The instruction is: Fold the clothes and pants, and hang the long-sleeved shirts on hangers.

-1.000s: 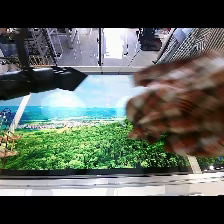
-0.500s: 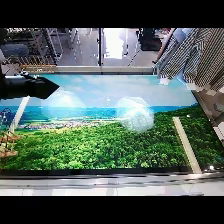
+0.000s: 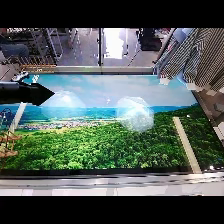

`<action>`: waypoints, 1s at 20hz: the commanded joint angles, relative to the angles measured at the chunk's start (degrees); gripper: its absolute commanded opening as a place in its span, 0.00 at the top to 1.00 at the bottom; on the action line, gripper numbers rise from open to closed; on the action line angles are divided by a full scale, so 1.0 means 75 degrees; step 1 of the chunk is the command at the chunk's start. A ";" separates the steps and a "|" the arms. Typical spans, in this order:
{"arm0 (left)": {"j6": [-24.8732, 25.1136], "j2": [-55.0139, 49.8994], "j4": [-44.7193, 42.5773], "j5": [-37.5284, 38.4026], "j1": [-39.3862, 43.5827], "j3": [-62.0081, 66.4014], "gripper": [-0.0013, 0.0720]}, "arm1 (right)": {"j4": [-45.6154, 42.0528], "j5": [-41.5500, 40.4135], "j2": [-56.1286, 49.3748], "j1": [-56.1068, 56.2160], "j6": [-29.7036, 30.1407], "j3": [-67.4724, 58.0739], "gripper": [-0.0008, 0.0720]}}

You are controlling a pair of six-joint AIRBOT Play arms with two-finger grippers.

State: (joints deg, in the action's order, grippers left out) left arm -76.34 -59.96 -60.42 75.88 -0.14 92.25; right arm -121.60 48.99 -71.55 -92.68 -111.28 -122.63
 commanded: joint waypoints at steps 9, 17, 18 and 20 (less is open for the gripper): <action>-0.0111 0.0009 0.0143 0.0035 -0.0012 -0.0003 0.28 | 0.1224 -0.2066 0.0463 -0.0484 0.0245 0.0560 0.15; 0.0396 0.0000 -0.0274 0.0035 -0.0012 -0.0003 0.28 | 0.8440 -0.0265 0.1539 0.1746 0.0968 0.0560 0.12; 0.0673 0.0000 -0.0600 0.0038 -0.0012 -0.0003 0.28 | 0.9611 0.0816 0.1510 0.2649 0.1894 0.0638 0.13; 0.0982 0.0003 -0.1868 0.0038 -0.0012 -0.0003 0.30 | 1.0657 0.2550 0.1469 0.4951 0.3503 0.1309 0.13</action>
State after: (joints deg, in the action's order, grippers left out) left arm -72.99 -59.92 -64.88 76.18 -0.19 92.25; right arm -63.37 49.95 -61.04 -73.08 -99.35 -116.46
